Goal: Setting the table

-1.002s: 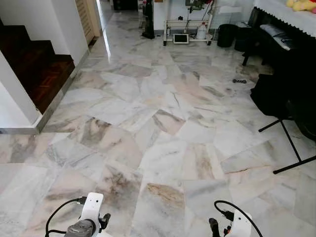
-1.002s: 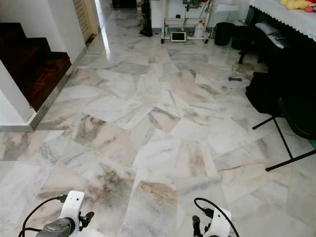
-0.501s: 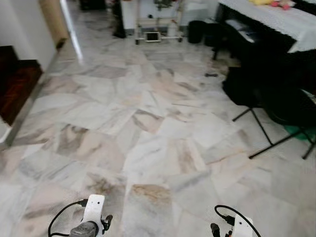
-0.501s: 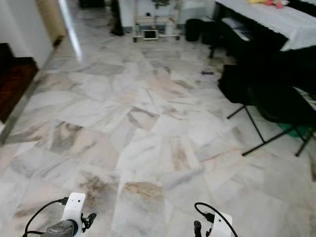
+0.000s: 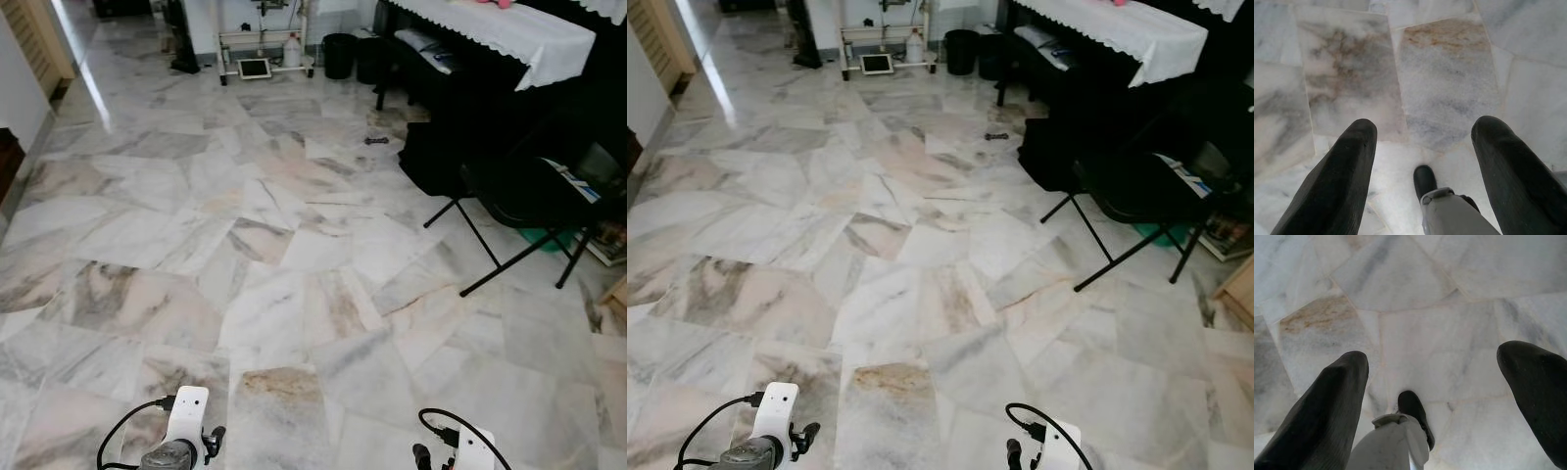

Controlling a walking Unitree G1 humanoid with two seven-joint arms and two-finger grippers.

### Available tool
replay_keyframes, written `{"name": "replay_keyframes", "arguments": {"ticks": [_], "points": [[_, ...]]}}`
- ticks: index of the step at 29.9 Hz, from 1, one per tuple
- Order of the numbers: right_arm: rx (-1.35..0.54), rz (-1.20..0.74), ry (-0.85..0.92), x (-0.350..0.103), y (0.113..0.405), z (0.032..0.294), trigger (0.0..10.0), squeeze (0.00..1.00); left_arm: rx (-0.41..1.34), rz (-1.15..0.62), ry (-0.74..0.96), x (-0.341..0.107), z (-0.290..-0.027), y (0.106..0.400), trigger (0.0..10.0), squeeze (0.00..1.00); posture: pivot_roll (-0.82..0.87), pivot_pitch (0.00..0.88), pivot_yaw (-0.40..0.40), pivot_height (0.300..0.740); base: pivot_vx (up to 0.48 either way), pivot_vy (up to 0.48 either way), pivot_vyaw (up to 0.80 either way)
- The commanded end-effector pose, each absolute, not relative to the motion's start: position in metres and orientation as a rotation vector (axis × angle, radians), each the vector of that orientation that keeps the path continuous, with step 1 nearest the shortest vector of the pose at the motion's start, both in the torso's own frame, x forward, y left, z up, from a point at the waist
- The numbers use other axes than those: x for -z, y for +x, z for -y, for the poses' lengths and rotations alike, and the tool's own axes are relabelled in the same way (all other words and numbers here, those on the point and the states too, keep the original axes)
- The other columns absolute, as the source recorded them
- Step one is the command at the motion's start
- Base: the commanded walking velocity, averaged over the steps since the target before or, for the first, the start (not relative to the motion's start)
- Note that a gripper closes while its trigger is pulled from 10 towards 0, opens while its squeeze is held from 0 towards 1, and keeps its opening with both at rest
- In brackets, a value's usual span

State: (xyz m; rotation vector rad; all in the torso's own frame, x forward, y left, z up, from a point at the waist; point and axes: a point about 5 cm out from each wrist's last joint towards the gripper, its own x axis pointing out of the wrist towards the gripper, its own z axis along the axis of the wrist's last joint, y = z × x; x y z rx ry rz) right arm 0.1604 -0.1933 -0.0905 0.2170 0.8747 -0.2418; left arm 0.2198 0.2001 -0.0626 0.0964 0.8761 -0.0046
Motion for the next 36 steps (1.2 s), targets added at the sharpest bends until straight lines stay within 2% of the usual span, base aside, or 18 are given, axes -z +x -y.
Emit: {"name": "replay_keyframes", "arguments": {"ticks": [1,9,13,20,24,36], "points": [[0.234,-0.898,0.209,0.093,0.155,0.192,10.0,0.0,-0.006,-0.905,0.103,0.065,-0.204,0.216,10.0,0.0,0.05,0.0,-0.015,0.74,0.0,0.0,-0.78],[0.207,-0.918,0.186,0.094,0.152,0.193,10.0,0.0,-0.002,-0.91,0.131,0.065,-0.204,0.216,10.0,0.0,0.06,0.0,-0.012,0.74,0.0,0.0,-0.78],[0.207,-0.931,0.183,0.096,0.147,0.196,10.0,0.0,-0.009,-0.91,0.135,0.065,-0.205,0.216,10.0,0.0,0.06,0.0,-0.013,0.74,0.0,-0.407,-0.78],[0.211,-0.939,0.175,0.096,0.143,0.204,10.0,0.0,-0.022,-0.907,0.126,0.065,-0.204,0.216,10.0,0.0,0.06,0.0,-0.022,0.74,0.0,0.0,-0.78],[0.209,-0.94,0.172,0.096,0.142,0.206,10.0,0.0,-0.022,-0.914,0.128,0.066,-0.203,0.214,10.0,0.0,0.06,0.0,-0.025,0.74,0.0,-0.379,-0.78],[0.2,-0.943,0.166,0.096,0.144,0.203,10.0,0.0,-0.028,-0.927,0.113,0.068,-0.203,0.211,10.0,0.0,0.05,0.0,-0.024,0.74,0.0,0.0,-0.78]]}}
